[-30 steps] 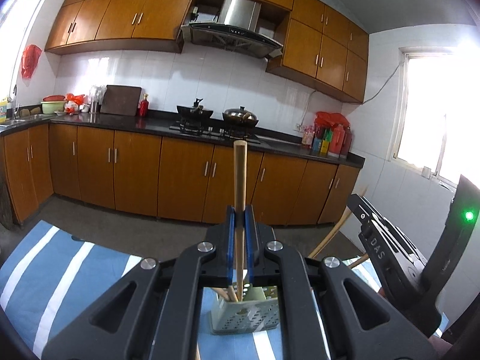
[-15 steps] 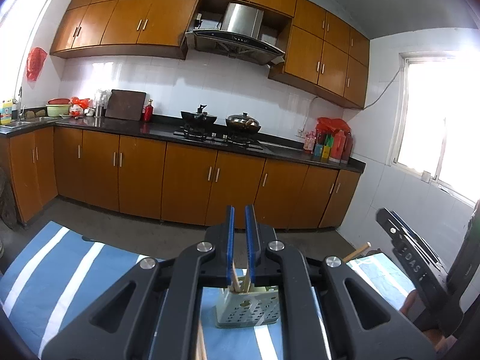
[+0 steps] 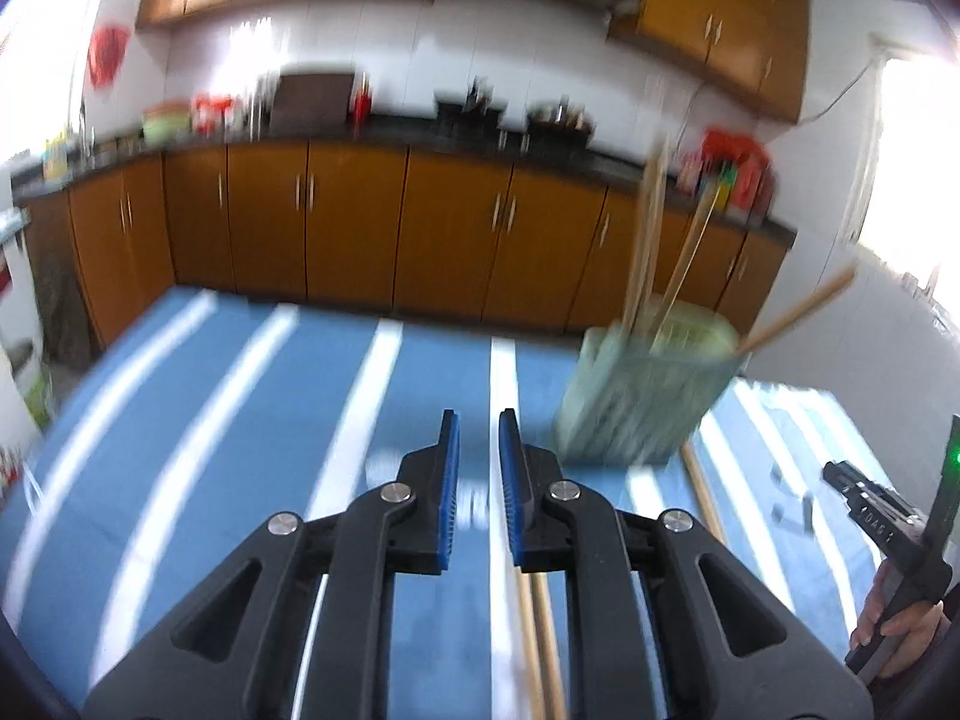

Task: Organize utensils
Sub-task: 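Move both open grippers back down to the remaining loose chopsticks, then close the left gripper on a chopstick while the right gripper grasps another, then raise both held chopsticks upright and carry them over the green holder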

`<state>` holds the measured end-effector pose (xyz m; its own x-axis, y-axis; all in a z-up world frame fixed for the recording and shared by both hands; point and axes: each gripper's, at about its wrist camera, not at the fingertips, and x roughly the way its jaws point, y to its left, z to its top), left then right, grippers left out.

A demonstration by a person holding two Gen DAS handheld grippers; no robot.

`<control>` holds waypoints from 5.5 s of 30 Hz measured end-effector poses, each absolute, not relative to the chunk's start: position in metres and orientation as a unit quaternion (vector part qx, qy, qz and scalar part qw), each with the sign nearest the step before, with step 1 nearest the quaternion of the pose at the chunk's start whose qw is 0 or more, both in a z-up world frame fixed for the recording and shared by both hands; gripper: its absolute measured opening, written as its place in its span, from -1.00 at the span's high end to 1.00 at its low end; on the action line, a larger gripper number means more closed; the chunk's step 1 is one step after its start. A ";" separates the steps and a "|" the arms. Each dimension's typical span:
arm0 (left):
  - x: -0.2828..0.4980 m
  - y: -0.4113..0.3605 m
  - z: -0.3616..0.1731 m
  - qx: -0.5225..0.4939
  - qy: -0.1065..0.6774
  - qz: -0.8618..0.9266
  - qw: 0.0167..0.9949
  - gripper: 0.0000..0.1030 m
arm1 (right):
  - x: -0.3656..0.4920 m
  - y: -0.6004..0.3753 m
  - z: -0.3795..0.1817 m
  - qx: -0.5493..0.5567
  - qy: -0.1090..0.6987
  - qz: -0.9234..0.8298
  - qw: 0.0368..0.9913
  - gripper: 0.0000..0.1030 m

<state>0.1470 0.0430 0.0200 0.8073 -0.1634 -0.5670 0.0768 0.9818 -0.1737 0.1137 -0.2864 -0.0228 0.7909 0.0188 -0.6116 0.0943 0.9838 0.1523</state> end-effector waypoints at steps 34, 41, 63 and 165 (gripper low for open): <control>0.155 -0.006 -0.079 -0.027 0.435 -0.128 0.891 0.67 | 0.128 -0.285 -0.085 0.072 0.422 -0.075 0.901 0.84; 0.155 -0.013 -0.092 -0.004 0.446 -0.115 0.888 0.75 | 0.126 -0.284 -0.084 0.072 0.419 -0.069 0.902 0.84; 0.185 0.046 -0.092 -0.022 0.427 -0.020 0.904 0.80 | 0.129 -0.276 -0.084 0.050 0.412 -0.047 0.909 0.84; 0.126 0.054 0.060 -0.035 0.246 -0.057 0.967 0.85 | 0.088 -0.293 0.044 0.086 0.216 -0.028 0.972 0.85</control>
<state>0.1256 0.0540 0.0603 0.8722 -0.1282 -0.4720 0.0934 0.9909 -0.0966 0.0884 -0.2928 0.0445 0.9047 -0.0174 -0.4256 0.0923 0.9835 0.1558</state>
